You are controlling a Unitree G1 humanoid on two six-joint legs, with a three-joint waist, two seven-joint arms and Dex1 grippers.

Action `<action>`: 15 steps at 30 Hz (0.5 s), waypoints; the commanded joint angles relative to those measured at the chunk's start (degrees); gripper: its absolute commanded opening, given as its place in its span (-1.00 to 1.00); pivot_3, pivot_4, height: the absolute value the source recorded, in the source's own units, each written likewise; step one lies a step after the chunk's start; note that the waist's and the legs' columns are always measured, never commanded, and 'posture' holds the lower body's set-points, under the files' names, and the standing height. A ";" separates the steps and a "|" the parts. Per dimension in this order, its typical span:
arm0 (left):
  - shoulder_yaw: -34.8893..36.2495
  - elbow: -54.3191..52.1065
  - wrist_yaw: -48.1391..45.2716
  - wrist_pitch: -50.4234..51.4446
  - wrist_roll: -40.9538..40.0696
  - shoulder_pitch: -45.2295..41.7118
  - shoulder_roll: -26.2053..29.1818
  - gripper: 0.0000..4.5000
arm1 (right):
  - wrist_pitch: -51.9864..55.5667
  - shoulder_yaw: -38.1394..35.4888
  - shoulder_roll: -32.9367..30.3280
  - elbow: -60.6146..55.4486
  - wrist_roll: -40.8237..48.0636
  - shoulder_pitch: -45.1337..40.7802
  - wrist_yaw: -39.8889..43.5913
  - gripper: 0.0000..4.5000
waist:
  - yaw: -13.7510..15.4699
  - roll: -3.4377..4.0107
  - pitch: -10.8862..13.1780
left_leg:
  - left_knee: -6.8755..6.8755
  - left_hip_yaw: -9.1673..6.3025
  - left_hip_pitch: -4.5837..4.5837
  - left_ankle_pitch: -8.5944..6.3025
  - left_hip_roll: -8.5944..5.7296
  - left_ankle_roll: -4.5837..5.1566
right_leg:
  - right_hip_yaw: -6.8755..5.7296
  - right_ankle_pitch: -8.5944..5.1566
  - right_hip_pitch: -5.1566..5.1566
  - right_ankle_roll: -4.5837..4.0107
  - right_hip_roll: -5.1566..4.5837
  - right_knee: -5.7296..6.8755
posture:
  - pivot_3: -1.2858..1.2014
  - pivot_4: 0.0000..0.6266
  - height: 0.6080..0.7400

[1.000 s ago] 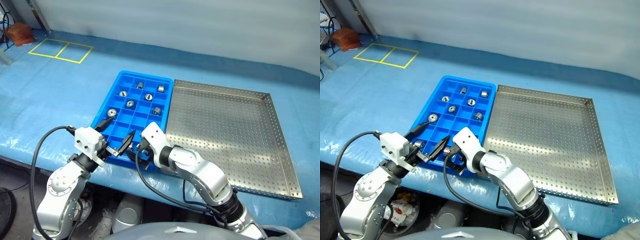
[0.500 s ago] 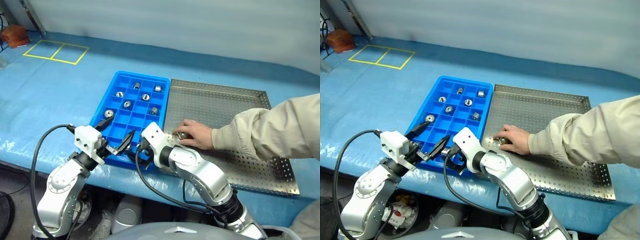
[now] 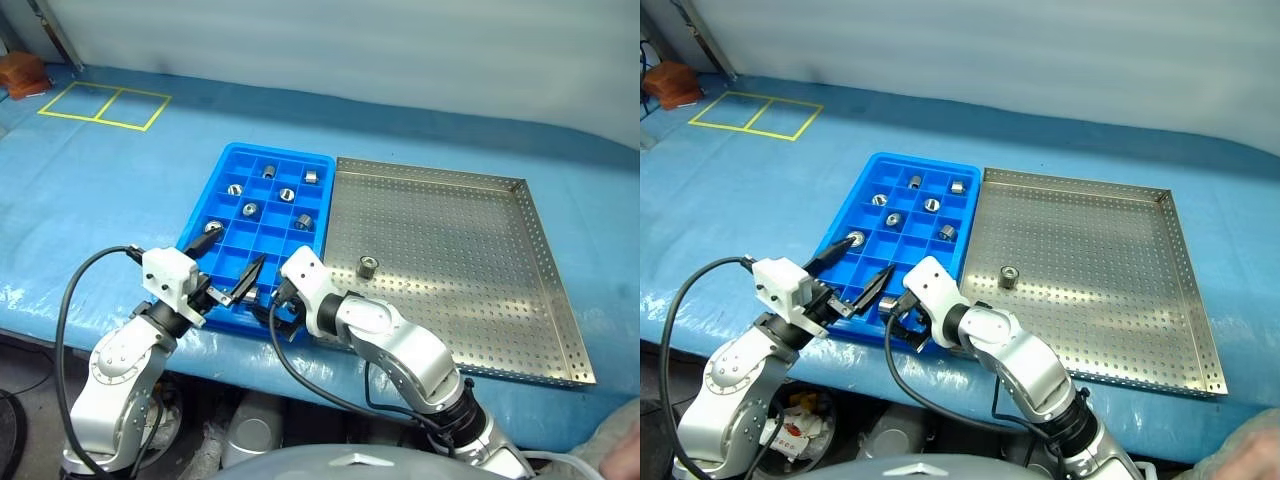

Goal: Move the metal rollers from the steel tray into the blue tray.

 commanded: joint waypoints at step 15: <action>0.69 -2.04 0.13 -1.33 -0.43 0.65 0.51 1.00 | -1.38 0.30 0.46 -1.41 -0.08 0.02 -0.05 0.93 | 0.00 0.00 0.00 | 0.00 0.00 0.00 0.00 0.01 0.00 | 0.00 0.00 0.00 0.00 0.00 0.00 | 0.35 -0.52 1.00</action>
